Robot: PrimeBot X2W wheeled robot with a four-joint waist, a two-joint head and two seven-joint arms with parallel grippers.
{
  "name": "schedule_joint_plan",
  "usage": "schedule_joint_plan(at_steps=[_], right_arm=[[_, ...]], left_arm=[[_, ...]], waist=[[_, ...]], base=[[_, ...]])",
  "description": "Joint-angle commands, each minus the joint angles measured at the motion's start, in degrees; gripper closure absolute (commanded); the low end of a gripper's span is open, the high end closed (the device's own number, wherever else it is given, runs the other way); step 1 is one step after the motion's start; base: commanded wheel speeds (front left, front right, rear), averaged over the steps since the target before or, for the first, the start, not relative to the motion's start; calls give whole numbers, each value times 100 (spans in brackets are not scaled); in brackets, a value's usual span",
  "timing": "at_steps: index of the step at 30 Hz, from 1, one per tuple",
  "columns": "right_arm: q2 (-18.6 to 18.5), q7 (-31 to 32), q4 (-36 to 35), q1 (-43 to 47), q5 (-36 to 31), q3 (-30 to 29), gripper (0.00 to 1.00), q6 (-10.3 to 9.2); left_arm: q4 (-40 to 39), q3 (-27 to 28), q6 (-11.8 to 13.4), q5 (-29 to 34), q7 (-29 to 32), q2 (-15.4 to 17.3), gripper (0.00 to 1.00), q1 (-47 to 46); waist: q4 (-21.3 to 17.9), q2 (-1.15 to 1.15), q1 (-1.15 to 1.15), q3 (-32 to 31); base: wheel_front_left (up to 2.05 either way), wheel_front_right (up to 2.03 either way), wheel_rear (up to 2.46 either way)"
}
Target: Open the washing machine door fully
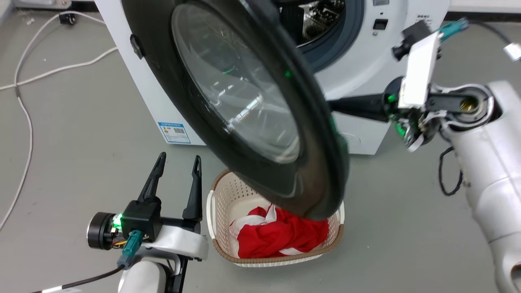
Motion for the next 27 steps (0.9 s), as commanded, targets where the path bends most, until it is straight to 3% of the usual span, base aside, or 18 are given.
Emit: schedule_joint_plan(at_steps=[1,21,27], right_arm=[[60,22,-50,116,44,19,100,0],[806,-45,-1325,1260,235,336,100,0],[794,-911,-1603,1617,91,-3,100,-1]], left_arm=[[-8,-19,31,-14,-15,-6,0,56],[55,-110,56,-101,-15,-6,0,138],[58,-90,87,-116,-15,-6,0,192]], waist=[[-1,0,1,-56],[-142,0,1,-137],[-239,0,1,-166]], base=[[0,0,0],[0,0,0],[0,0,0]])
